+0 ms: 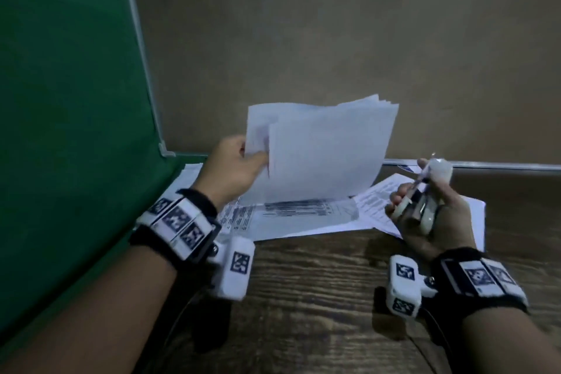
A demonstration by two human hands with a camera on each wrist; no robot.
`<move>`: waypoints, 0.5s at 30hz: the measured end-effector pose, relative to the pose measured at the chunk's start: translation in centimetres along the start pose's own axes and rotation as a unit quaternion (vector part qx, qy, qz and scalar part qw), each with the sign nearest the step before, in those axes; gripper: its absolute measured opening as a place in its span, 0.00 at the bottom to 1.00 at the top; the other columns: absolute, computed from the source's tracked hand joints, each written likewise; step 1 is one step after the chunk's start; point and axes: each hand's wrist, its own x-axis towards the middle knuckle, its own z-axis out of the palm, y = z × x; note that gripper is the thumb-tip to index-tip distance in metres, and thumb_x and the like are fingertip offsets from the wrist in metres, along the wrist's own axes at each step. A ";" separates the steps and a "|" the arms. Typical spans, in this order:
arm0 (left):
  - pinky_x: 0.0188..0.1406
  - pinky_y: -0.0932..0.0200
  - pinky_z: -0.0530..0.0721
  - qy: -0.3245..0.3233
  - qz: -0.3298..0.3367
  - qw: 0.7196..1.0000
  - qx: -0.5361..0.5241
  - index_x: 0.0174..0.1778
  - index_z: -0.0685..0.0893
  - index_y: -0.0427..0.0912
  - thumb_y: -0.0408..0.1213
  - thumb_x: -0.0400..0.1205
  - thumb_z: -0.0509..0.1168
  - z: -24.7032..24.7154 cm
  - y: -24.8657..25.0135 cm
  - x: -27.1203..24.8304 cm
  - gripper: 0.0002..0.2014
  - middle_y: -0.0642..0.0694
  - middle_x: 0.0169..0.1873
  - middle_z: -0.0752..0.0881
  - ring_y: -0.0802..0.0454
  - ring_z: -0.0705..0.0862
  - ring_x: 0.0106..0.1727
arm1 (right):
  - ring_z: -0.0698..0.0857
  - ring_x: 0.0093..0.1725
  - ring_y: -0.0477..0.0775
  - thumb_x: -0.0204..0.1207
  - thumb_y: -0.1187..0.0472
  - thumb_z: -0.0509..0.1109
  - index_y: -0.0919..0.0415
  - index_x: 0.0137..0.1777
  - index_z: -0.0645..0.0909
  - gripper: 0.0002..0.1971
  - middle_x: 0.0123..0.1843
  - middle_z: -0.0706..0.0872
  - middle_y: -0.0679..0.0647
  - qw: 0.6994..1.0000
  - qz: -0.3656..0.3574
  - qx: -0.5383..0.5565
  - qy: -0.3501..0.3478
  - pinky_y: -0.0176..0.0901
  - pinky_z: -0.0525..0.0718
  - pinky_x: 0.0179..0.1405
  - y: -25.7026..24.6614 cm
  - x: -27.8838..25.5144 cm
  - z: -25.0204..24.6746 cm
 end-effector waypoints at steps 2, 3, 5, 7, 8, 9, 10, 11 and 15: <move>0.55 0.48 0.91 0.003 -0.027 0.994 -0.102 0.48 0.92 0.46 0.28 0.86 0.68 -1.6 -1.0 -1.9 0.10 0.51 0.46 0.96 0.50 0.95 0.49 | 0.83 0.35 0.57 0.69 0.54 0.83 0.58 0.64 0.76 0.27 0.39 0.82 0.57 0.995 -0.008 -0.096 -0.015 0.48 0.87 0.36 1.2 0.3 0.7; 0.56 0.46 0.91 0.007 -0.037 0.989 -0.144 0.49 0.93 0.44 0.25 0.86 0.66 -2.1 -1.5 -2.7 0.12 0.48 0.48 0.96 0.47 0.95 0.51 | 0.83 0.34 0.58 0.75 0.60 0.79 0.57 0.66 0.74 0.23 0.41 0.82 0.59 0.987 -0.035 -0.156 -0.021 0.48 0.87 0.33 1.8 0.3 1.4; 0.58 0.43 0.90 0.013 -0.057 0.977 -0.207 0.46 0.95 0.42 0.23 0.86 0.65 -2.8 -2.6 -3.7 0.15 0.43 0.50 0.95 0.44 0.94 0.52 | 0.83 0.31 0.59 0.83 0.68 0.71 0.57 0.63 0.73 0.14 0.42 0.82 0.61 0.965 -0.082 -0.250 -0.017 0.50 0.87 0.30 2.9 -0.2 2.7; 0.58 0.45 0.90 0.011 -0.073 0.966 -0.248 0.42 0.97 0.44 0.23 0.87 0.63 -3.1 -3.6 -4.1 0.19 0.43 0.51 0.95 0.46 0.94 0.53 | 0.83 0.32 0.61 0.82 0.67 0.74 0.54 0.57 0.72 0.14 0.44 0.82 0.64 0.942 -0.122 -0.312 -0.007 0.51 0.86 0.28 3.2 -0.9 4.3; 0.58 0.46 0.90 0.005 -0.078 0.962 -0.263 0.44 0.96 0.45 0.23 0.87 0.62 -3.2 -3.9 -4.2 0.19 0.43 0.53 0.95 0.45 0.94 0.54 | 0.84 0.33 0.63 0.80 0.65 0.77 0.53 0.56 0.72 0.16 0.45 0.82 0.66 0.929 -0.142 -0.341 -0.008 0.53 0.86 0.29 3.1 -1.4 4.9; 0.58 0.46 0.90 -0.002 -0.084 0.956 -0.282 0.48 0.95 0.43 0.23 0.88 0.62 -3.3 -4.1 -4.4 0.17 0.42 0.55 0.95 0.44 0.93 0.56 | 0.85 0.34 0.66 0.78 0.64 0.79 0.51 0.55 0.72 0.17 0.45 0.83 0.68 0.912 -0.158 -0.379 -0.010 0.57 0.87 0.28 2.9 -1.8 5.4; 0.57 0.47 0.91 -0.010 -0.091 0.949 -0.301 0.53 0.93 0.41 0.23 0.88 0.60 -3.4 -4.2 -4.7 0.16 0.40 0.57 0.94 0.43 0.93 0.58 | 0.86 0.34 0.68 0.76 0.63 0.81 0.50 0.54 0.72 0.19 0.46 0.84 0.69 0.893 -0.168 -0.417 -0.008 0.63 0.89 0.28 2.6 -2.2 5.8; 0.57 0.47 0.92 -0.018 -0.099 0.942 -0.321 0.57 0.92 0.39 0.23 0.89 0.59 -3.5 -4.2 -4.9 0.16 0.39 0.58 0.93 0.42 0.92 0.59 | 0.87 0.34 0.70 0.75 0.62 0.82 0.49 0.54 0.72 0.20 0.46 0.85 0.71 0.880 -0.173 -0.442 -0.010 0.68 0.89 0.28 2.2 -2.5 6.2; 0.54 0.43 0.89 -0.057 -0.110 0.932 -0.340 0.58 0.90 0.40 0.22 0.83 0.53 -4.4 -3.7 -5.8 0.21 0.39 0.56 0.93 0.39 0.90 0.55 | 0.88 0.31 0.69 0.74 0.63 0.83 0.54 0.58 0.72 0.23 0.46 0.84 0.75 0.860 -0.203 -0.467 0.001 0.73 0.88 0.26 1.7 -3.3 6.9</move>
